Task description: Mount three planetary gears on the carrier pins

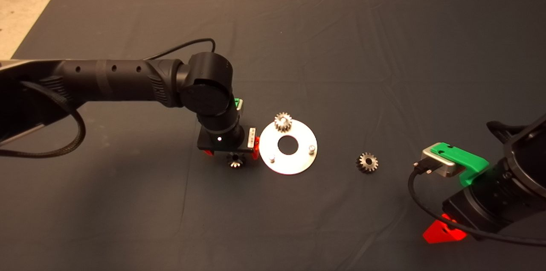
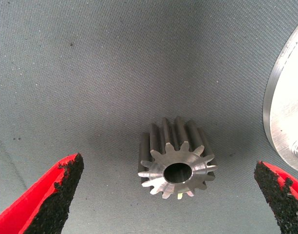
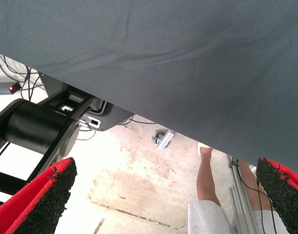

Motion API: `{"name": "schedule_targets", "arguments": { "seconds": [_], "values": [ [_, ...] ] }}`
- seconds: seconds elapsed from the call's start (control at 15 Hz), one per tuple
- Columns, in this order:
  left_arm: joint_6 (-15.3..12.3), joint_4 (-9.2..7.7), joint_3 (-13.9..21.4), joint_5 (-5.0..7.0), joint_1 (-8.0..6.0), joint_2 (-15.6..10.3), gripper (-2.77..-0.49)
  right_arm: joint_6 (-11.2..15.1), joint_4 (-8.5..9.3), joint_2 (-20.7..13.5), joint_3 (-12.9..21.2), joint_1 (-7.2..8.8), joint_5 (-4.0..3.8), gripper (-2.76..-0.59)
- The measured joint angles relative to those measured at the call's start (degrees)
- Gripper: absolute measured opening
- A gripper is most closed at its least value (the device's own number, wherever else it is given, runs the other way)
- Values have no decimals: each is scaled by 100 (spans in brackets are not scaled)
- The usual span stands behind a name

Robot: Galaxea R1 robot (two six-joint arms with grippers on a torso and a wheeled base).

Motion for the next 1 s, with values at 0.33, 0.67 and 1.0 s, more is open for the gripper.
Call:
{"name": "schedule_targets", "arguments": {
  "seconds": [0.33, 0.67, 1.0],
  "values": [
    [0, 68, -14, -2, 2, 0, -88, -1, 0, -1, 0, 0, 0, -60],
    [4, 105, -129, 2, 126, 0, -104, -2, 0, -12, 0, 1, 0, -60],
    [4, 105, -129, 0, 129, 0, -122, -1, 0, -12, 0, 0, 0, -60]
  ]
}}
